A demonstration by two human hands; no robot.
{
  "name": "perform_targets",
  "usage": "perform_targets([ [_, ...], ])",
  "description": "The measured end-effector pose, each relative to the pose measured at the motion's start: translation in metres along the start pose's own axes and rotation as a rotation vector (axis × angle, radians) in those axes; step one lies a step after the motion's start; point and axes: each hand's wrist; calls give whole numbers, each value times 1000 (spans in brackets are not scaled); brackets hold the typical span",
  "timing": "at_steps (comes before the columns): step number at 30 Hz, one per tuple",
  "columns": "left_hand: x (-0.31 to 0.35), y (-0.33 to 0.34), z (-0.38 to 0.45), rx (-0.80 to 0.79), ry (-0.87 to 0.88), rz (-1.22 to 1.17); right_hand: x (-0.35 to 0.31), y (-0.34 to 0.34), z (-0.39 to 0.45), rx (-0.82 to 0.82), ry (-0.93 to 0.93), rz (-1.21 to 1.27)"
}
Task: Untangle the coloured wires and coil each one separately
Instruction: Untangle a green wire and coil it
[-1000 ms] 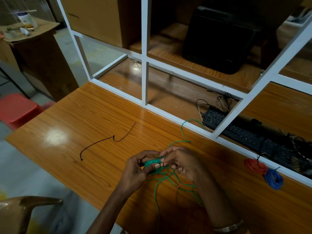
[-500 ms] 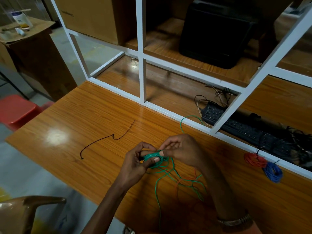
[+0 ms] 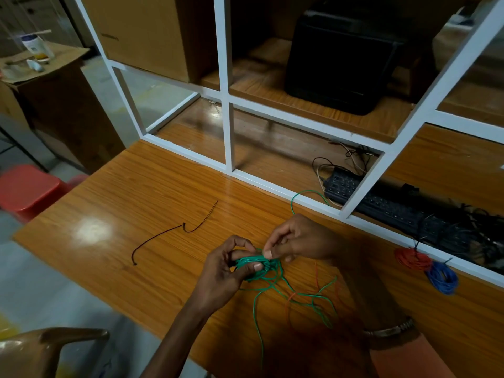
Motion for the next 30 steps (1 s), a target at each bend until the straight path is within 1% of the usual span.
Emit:
perform_targets([
  [3,3,3,-1,25,-20,-89,11,2,-3,57,-131,99],
  [5,6,3,0,33,-16,-115,17,8,-4,136,-233,144],
  [7,8,3,2,45,-13,-114,20,13,-6,216,-296,152],
  [9,9,2,2,52,-12,-96,21,16,-6,245,-320,120],
  [13,9,0,2,61,-17,-64,19,16,-1,273,-306,51],
  [16,9,1,2,54,-17,-41,18,13,1,227,-307,-24],
  [22,9,1,-3,30,-20,-14,16,6,0,80,-233,-22],
  [26,7,1,-7,22,-26,-28,13,5,-1,37,-204,-7],
  [30,13,3,-12,17,-24,-51,10,3,-7,-47,-192,-13],
])
Point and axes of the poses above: each hand's wrist, its own z-axis towards the middle knuckle, its own y-axis out of the palm, x = y × z, and after that the axes turned 2 degrees about -x, right-handed
